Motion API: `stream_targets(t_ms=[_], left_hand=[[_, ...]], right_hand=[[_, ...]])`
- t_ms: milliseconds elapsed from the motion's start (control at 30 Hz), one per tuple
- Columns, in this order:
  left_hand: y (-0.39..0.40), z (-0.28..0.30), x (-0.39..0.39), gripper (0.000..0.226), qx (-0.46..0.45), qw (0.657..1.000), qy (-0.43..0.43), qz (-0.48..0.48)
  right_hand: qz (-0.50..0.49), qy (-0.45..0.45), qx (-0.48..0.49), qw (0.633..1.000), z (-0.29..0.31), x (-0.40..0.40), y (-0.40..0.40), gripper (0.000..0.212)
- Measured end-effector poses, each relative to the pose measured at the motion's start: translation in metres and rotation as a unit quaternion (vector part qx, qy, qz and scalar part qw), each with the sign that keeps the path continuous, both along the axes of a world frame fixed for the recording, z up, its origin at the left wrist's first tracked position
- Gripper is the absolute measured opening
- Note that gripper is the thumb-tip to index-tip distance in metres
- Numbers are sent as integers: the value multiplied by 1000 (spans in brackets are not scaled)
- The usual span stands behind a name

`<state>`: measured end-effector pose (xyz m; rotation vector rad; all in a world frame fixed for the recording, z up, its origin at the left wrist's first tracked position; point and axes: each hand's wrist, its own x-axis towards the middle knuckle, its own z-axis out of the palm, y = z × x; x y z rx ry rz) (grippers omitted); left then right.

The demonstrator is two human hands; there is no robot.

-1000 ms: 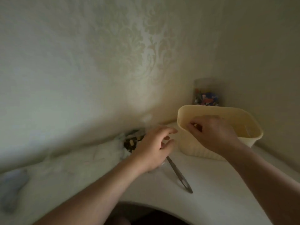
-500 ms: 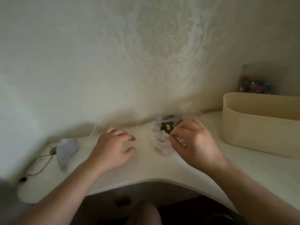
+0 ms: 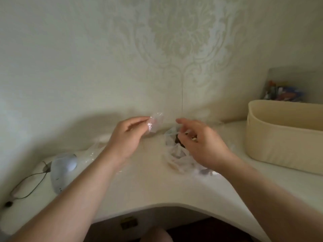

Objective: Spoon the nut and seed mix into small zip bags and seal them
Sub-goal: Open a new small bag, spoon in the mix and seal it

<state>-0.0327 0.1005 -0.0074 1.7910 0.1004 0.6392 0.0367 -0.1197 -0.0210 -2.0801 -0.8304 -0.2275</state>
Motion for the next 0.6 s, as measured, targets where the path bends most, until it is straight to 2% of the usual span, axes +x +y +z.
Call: stream_targets(t_ms=[33,67,133,200,300,367,433,467,533,600], left_hand=[[-12,8,6,17,-120,989,41,-70],[-22,13,15,14,-200,969,72,-127],[-37,14,34,30,-252,941,103,-200],[-49,10,54,33,-225,938,108,-239],[-64,5,78,31,-204,932,123,-275],[-68,7,90,47,-241,916,127,-293],[-68,3,99,63,-232,921,112,-293],[-70,-2,101,60,-198,937,90,-275],[-75,-15,100,38,-146,963,37,-223],[-78,-23,95,23,-162,969,10,-186]], right_hand=[[19,75,45,996,9,5,-2,43],[36,138,92,985,16,10,-5,45],[66,225,163,958,24,19,-12,35],[96,277,205,934,24,27,-21,20],[63,303,259,915,16,38,-36,17],[17,305,293,906,10,43,-44,20],[-24,302,321,897,5,46,-47,19],[-32,298,322,898,2,46,-48,19],[-20,296,313,902,0,43,-47,18],[-4,296,311,903,0,40,-46,22]])
